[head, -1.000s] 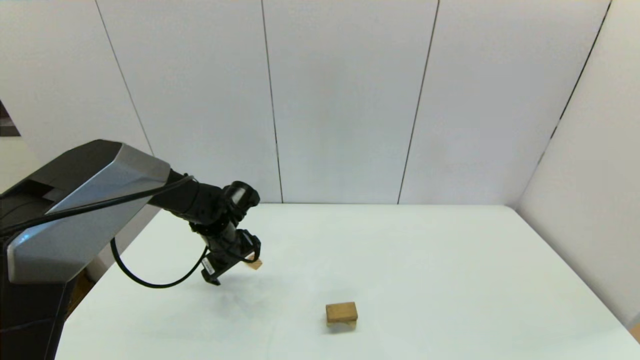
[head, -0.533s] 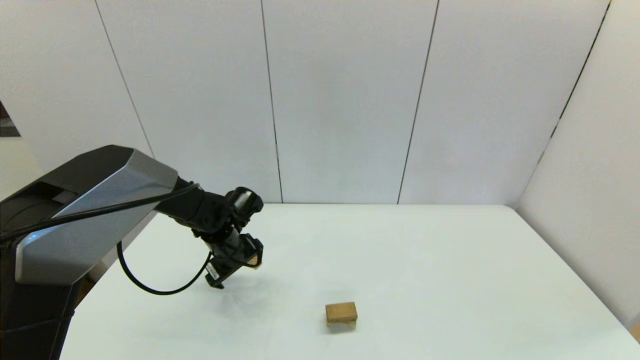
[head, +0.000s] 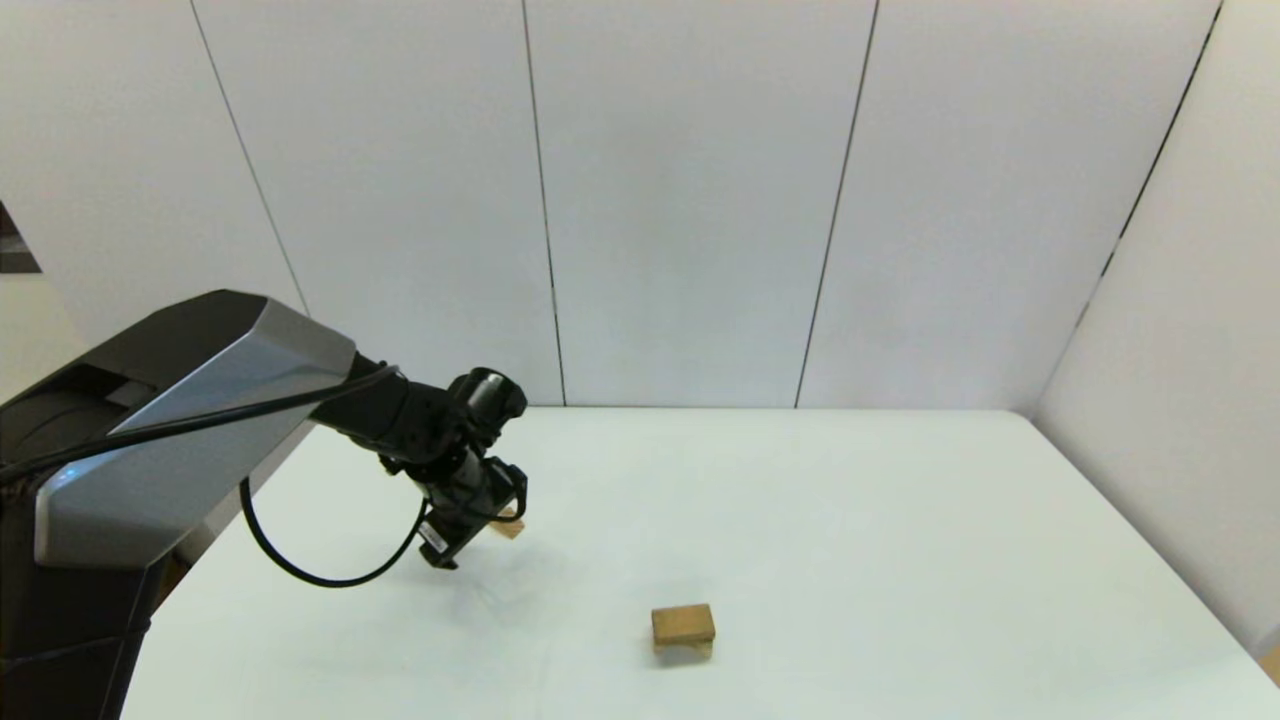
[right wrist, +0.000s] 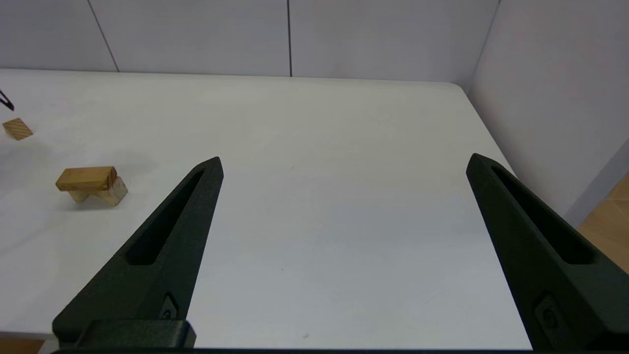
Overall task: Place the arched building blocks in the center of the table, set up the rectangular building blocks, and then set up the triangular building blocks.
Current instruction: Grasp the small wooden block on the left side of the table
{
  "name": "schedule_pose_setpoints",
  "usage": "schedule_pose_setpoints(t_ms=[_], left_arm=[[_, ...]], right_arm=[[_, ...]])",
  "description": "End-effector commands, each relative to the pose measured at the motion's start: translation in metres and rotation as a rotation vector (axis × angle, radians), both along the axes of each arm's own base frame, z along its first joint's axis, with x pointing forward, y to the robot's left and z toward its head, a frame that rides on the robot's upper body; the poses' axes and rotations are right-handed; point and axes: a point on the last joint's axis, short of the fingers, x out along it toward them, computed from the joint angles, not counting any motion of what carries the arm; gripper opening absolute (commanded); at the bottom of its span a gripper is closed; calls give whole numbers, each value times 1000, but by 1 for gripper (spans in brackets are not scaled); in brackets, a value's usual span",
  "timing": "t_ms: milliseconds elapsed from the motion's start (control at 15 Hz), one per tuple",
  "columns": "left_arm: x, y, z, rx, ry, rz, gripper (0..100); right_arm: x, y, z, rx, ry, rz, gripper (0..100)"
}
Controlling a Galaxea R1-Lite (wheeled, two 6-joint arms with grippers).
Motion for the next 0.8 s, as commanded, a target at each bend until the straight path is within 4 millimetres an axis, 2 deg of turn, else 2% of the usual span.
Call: schedule_pose_setpoints(t_ms=[67,333,800], left_arm=[[9,-4,-5,-13,0,34,100],[26,-9,-9,-7,-7,45,100],[34,-12,-11,11,22,106,100]], right_arm=[[0,0,0,0,0,1,100],[0,0,0,0,0,1,100],[0,0,0,0,0,1,100]])
